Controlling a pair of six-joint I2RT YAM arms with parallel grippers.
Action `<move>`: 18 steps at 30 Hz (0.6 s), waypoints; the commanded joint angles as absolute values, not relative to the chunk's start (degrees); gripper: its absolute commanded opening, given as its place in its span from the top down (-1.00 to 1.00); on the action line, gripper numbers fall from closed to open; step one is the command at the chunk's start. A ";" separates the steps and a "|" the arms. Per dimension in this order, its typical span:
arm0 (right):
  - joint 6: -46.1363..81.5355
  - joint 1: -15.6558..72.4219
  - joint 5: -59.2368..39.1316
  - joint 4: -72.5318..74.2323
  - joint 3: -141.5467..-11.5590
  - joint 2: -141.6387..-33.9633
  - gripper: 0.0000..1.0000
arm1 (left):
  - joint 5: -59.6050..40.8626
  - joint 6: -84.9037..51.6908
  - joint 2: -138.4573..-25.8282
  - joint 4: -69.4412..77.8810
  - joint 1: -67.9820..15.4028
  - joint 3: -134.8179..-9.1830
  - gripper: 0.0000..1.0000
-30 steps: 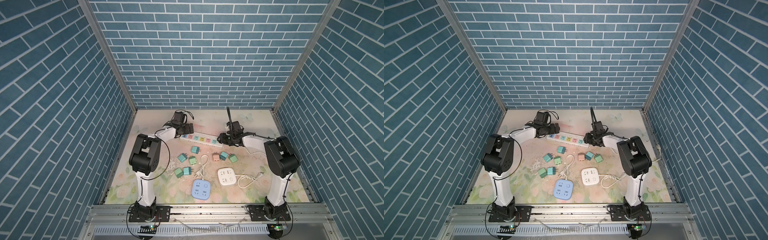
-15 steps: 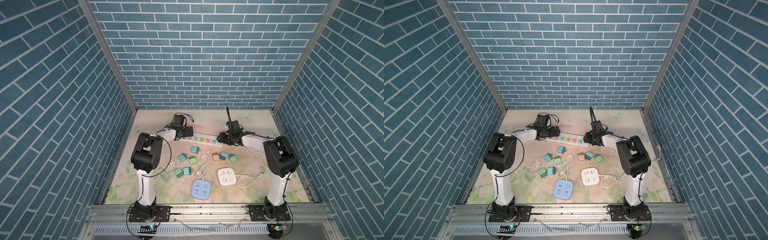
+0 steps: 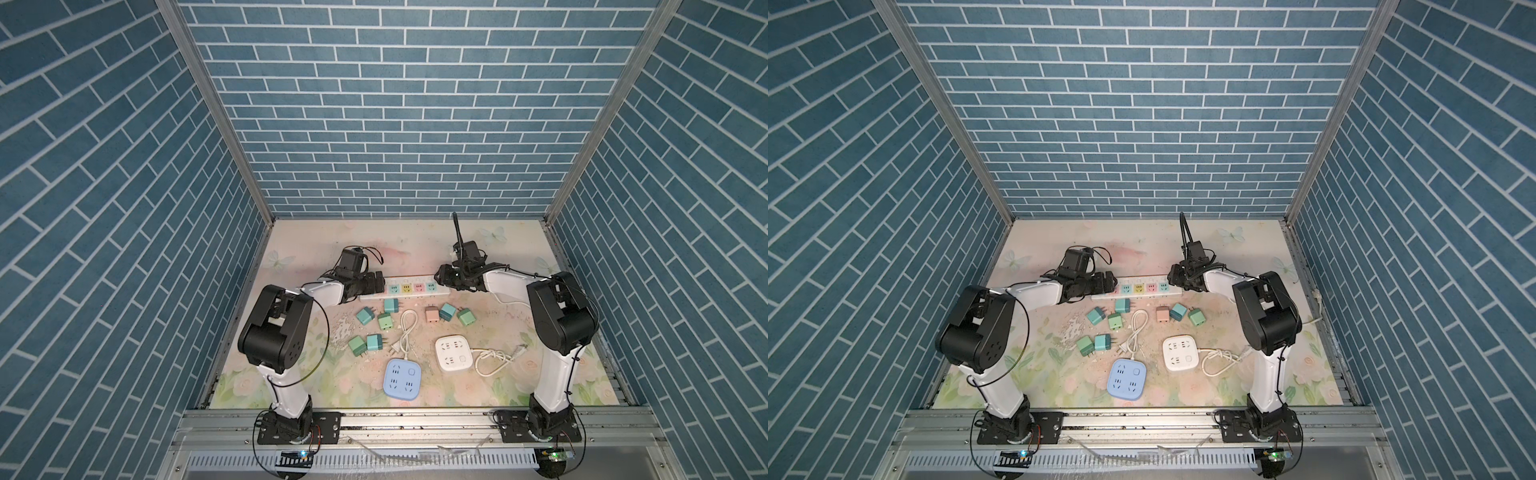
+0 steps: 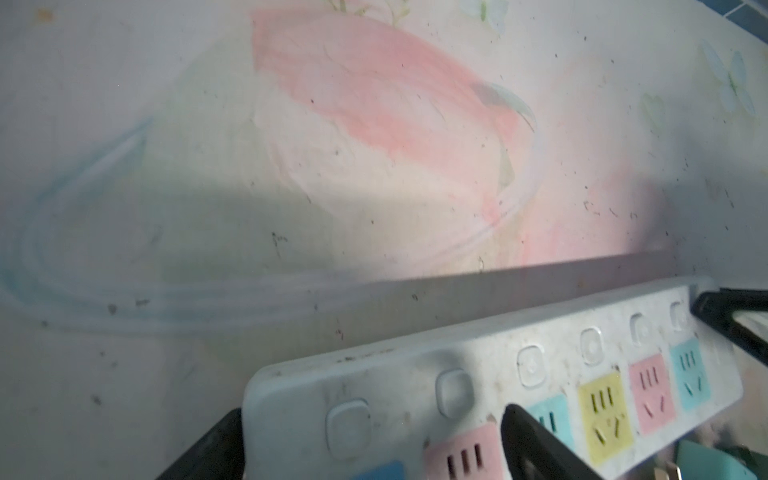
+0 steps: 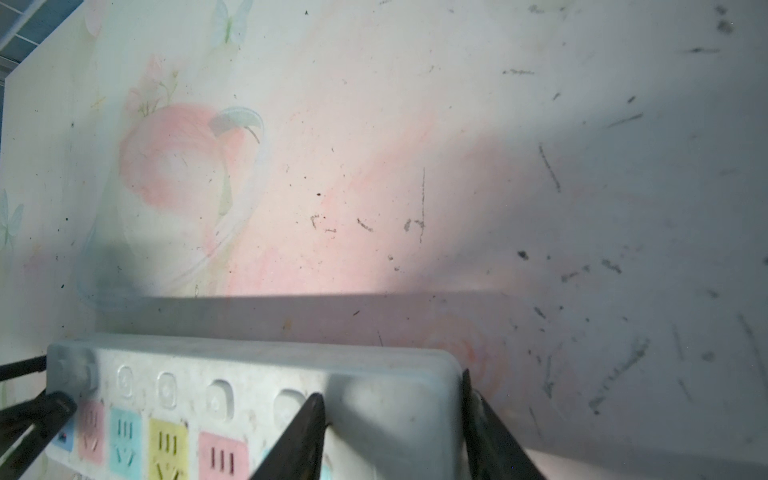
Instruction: Insert the plug
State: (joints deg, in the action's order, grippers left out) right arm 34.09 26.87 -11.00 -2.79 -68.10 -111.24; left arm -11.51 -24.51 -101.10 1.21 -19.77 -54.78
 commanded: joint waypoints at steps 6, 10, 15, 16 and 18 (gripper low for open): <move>33.02 28.03 -11.66 -6.50 -70.02 -108.69 -0.12 | -9.88 -24.19 -96.11 -0.58 -21.73 -55.11 -0.96; 32.01 28.04 -9.25 -8.47 -68.99 -104.27 -0.23 | -8.08 -22.30 -93.36 -3.30 -21.71 -55.55 -0.99; 31.58 28.04 -6.14 -9.58 -63.69 -96.42 -0.34 | -4.73 -20.50 -85.60 -6.53 -21.75 -53.39 -0.99; 31.55 28.05 -5.56 -9.58 -62.44 -94.61 -0.37 | -4.08 -20.31 -83.72 -7.06 -21.71 -52.65 -0.99; 31.63 28.08 -2.85 -10.89 -59.87 -90.69 -0.37 | -2.66 -20.22 -79.44 -8.94 -21.75 -51.01 -0.99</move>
State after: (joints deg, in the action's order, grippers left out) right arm 32.64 27.77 -7.25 -7.73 -62.72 -94.74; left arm -5.91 -21.85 -83.83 -4.75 -21.47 -53.36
